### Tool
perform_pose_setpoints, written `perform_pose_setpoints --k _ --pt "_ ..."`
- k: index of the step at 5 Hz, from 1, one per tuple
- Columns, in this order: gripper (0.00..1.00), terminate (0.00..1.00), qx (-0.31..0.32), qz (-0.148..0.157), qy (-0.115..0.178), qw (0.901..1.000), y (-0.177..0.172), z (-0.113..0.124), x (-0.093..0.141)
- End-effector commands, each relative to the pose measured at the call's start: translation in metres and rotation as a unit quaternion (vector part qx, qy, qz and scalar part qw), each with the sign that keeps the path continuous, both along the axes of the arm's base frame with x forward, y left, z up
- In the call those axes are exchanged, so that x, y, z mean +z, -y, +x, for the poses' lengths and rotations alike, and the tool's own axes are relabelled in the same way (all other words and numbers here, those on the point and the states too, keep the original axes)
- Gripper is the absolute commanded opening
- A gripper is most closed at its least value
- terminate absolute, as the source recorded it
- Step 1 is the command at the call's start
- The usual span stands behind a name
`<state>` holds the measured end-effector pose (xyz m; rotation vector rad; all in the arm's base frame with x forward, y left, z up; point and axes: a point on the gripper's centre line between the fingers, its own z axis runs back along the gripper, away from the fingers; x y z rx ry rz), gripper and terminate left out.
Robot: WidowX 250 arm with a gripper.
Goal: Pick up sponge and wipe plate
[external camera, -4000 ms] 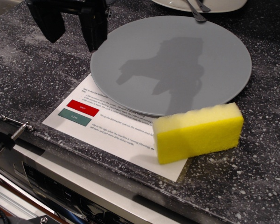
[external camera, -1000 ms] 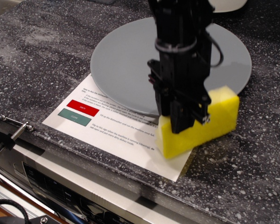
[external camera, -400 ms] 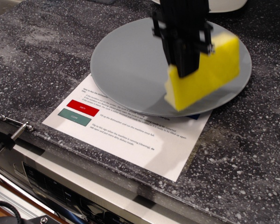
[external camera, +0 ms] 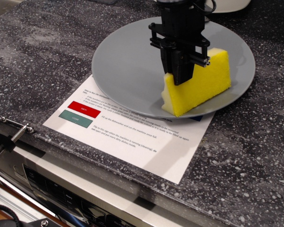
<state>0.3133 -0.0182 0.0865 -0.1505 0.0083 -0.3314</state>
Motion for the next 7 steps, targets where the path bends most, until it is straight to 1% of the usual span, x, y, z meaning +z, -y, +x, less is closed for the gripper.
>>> perform_pose_setpoints --k 1,2,3,4,5,6,7 --pt "0.0 0.0 0.058 -0.003 0.016 0.9982 -0.03 0.032 0.022" --pt "0.0 0.0 0.082 -0.001 0.019 0.9965 -0.044 0.042 0.03" --pt "0.0 0.0 0.101 0.002 0.017 0.9947 -0.061 0.051 0.031" --pt "0.0 0.0 0.118 0.001 0.006 0.9931 -0.074 0.055 0.028" --pt "0.0 0.0 0.139 0.017 0.003 0.9901 -0.085 0.05 0.02" --pt "0.0 0.0 0.175 0.01 0.007 0.9845 -0.102 0.047 0.032" --pt "0.0 0.0 0.209 0.025 0.003 0.9776 -0.12 0.048 0.031"
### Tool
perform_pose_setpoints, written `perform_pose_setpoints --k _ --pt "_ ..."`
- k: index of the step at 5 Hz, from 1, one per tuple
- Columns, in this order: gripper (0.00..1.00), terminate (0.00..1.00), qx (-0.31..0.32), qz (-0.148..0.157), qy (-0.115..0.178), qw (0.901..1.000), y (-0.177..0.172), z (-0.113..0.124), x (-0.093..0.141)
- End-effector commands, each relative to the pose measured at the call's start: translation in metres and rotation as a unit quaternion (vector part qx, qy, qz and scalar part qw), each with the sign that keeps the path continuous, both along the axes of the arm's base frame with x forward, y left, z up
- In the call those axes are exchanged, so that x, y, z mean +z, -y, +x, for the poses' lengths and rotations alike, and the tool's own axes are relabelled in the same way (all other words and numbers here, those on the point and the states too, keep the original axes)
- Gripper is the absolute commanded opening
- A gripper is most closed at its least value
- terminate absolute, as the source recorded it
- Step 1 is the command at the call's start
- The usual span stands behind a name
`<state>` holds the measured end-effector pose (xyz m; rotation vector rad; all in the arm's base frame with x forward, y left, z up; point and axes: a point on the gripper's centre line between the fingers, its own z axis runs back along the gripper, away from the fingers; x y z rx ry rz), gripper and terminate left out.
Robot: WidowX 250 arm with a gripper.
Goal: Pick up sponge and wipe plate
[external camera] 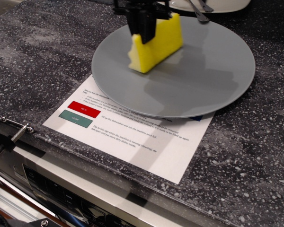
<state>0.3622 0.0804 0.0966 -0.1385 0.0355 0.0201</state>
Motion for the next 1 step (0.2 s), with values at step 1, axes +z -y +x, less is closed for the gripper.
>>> perform_pose_setpoints --k 1 --pt "0.0 1.0 0.061 0.041 0.033 0.9967 -0.0332 -0.0002 0.0241"
